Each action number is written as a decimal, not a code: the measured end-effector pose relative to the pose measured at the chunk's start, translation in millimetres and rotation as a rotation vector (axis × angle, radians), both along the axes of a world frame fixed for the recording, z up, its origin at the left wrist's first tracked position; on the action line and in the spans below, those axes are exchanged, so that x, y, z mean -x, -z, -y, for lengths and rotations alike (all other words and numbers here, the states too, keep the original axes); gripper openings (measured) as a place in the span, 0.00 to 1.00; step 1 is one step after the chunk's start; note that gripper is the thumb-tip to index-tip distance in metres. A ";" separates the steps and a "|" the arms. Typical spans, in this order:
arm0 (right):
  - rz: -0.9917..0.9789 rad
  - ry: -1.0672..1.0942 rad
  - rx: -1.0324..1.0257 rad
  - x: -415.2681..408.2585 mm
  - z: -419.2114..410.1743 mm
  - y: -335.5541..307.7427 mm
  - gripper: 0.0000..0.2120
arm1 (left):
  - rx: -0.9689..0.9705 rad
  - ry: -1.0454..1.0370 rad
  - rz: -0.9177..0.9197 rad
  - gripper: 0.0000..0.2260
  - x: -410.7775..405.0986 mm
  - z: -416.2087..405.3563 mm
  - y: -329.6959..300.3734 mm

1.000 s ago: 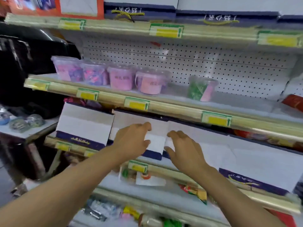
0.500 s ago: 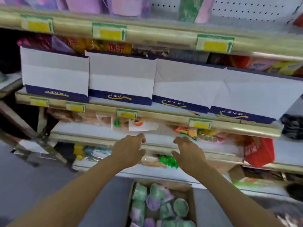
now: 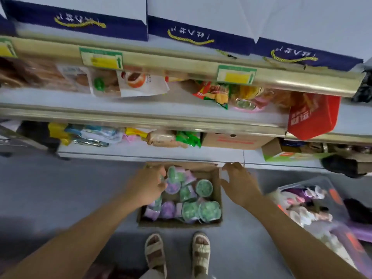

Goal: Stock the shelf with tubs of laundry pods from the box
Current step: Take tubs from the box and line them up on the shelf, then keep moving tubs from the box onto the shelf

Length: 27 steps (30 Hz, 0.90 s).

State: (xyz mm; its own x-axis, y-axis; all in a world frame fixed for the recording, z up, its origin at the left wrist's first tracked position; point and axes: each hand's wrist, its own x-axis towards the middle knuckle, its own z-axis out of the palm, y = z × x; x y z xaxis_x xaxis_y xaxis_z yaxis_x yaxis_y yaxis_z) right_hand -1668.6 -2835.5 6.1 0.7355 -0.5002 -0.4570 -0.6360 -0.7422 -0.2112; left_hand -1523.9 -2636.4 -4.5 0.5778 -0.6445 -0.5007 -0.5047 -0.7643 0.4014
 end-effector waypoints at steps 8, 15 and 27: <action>-0.074 0.005 -0.111 34.2 50.7 101.4 0.13 | -0.107 -0.154 -0.062 0.11 58.2 28.9 91.1; -0.146 0.016 -0.189 65.2 79.5 209.3 0.19 | -0.100 -0.227 -0.171 0.14 113.1 66.4 198.0; -0.136 0.019 -0.235 73.6 70.8 375.0 0.21 | -0.091 -0.197 -0.232 0.17 120.5 103.0 388.1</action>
